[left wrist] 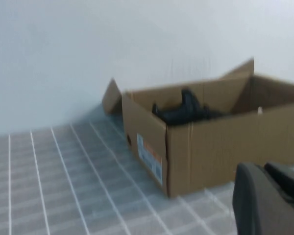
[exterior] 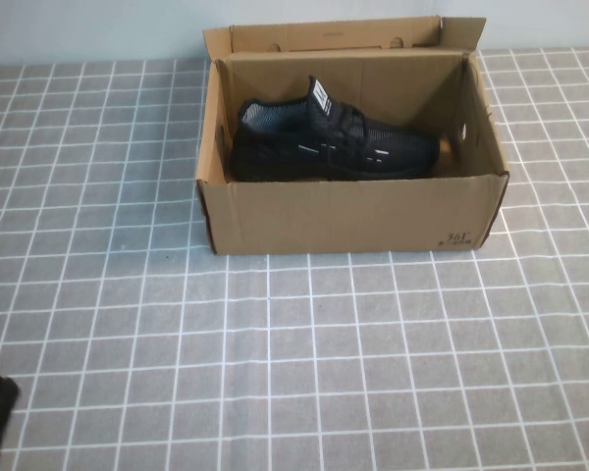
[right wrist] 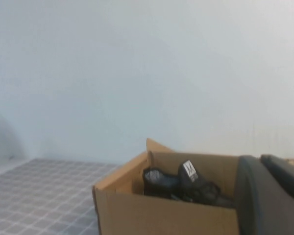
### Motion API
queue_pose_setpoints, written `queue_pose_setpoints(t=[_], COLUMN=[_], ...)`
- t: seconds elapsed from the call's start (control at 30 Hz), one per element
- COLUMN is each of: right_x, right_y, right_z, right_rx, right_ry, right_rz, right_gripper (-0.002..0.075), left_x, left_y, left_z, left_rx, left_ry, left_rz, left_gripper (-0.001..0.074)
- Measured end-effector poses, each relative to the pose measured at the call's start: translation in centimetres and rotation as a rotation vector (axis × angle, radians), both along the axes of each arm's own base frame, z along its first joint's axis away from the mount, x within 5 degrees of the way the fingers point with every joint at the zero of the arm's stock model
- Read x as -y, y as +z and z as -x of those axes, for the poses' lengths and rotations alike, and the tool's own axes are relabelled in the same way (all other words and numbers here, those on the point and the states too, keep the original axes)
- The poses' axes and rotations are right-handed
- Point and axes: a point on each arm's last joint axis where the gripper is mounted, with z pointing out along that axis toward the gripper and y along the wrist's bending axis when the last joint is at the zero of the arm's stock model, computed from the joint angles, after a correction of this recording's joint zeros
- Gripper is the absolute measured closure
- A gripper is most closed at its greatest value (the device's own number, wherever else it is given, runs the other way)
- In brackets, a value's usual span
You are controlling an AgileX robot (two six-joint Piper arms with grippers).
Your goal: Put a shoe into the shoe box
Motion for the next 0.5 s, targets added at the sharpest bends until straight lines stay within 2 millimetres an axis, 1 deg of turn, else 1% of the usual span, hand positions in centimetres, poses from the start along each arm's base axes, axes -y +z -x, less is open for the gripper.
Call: queue_pose_setpoints(t=[0.17,0.37,0.5], right_x=[-0.1,-0.2,-0.2], right_y=[-1.1,-1.7,-2.0], right_z=[-0.2,-0.3,-0.4], right_rx=[0.023,-0.028,-0.057], right_ry=[-0.002,0.0,0.001], right_rz=[-0.017,0.014,0.029], right_gripper=[0.0742,0.0742,0.0742], left_x=[0.2,0.1,0.0], left_y=[-3.6,-5.6,-6.2], left_z=[-0.5,-0.4,-0.2], left_rx=[-0.098,-0.253,-0.322], left_ry=[0.0,0.005,0.007], left_rz=[-0.044,-0.115,-0.149], left_gripper=[0.0736,0.0736,0.0736])
